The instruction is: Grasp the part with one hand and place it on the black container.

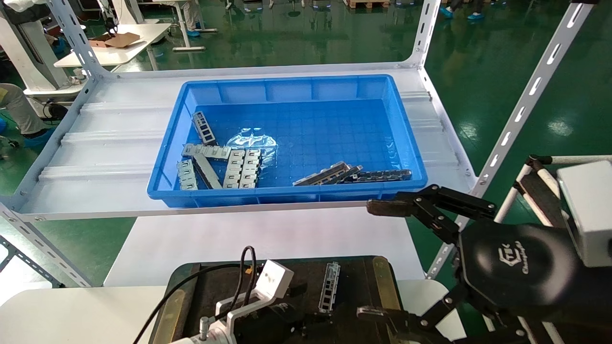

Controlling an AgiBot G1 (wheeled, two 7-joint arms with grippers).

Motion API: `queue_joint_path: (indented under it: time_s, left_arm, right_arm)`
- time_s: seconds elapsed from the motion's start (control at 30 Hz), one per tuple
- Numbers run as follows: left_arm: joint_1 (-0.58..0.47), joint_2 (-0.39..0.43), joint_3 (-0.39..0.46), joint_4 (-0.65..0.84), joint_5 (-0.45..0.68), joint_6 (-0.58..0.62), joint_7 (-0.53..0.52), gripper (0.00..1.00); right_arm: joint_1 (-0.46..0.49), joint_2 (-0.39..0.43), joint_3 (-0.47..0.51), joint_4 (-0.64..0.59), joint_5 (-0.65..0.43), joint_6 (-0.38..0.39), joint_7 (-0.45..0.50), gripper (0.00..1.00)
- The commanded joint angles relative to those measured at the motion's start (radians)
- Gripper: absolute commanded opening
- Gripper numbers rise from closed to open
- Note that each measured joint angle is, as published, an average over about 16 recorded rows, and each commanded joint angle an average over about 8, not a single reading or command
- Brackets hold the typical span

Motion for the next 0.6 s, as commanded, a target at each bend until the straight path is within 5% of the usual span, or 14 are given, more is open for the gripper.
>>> queue_joint_path:
  time_s: [0.03,0.6]
  left_arm:
    - [0.0,-0.026,-0.027,0.005,0.019,0.067,0.021,1.0]
    - [0.009,-0.177,-0.265,0.138,-0.11,0.693,0.429,1.0]
  right_arm:
    - [0.0,0.0,0.0,0.0,0.0,0.0,0.0,1.0]
    - [0.0,0.0,0.0,0.0,0.0,0.0,0.0,1.0]
